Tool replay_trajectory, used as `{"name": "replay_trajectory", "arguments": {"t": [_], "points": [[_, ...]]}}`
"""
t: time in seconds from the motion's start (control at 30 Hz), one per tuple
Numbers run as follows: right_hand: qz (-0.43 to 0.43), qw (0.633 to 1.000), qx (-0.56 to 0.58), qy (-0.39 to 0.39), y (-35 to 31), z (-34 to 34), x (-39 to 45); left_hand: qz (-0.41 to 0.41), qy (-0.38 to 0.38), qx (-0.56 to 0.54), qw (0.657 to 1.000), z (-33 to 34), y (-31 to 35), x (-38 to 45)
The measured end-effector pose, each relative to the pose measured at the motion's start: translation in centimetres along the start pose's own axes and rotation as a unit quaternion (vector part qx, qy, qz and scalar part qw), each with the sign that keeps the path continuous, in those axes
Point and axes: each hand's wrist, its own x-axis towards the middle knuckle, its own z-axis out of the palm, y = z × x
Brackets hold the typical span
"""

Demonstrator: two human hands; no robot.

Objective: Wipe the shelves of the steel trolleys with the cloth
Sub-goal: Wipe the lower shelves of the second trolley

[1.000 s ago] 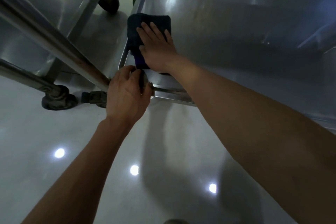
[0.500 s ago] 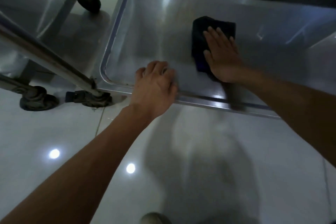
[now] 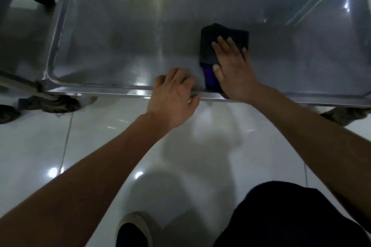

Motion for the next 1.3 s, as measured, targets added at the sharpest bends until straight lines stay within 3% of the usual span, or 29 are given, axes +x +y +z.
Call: {"name": "replay_trajectory", "arguments": {"t": [0.17,0.37,0.77,0.93,1.3], "points": [[-0.008,1.000,-0.015,-0.006,-0.2,0.3,-4.9,-0.039,0.035,-0.025,0.998,0.7,1.2,-0.1],[-0.017,1.000,-0.015,0.006,0.6,-0.1,-5.4,-0.026,0.046,-0.030,0.998,1.2,4.1,0.7],[0.116,0.990,0.027,0.076,10.0,-3.9,-10.5,0.063,0.024,-0.061,0.996,2.9,13.8,5.6],[0.172,0.984,-0.003,0.054,14.4,-4.6,-12.1,0.093,-0.001,-0.069,0.993,4.3,18.9,7.4],[0.295,0.953,0.004,0.067,20.4,-6.4,-15.9,0.081,0.005,-0.045,0.996,5.9,20.1,6.0]]}}
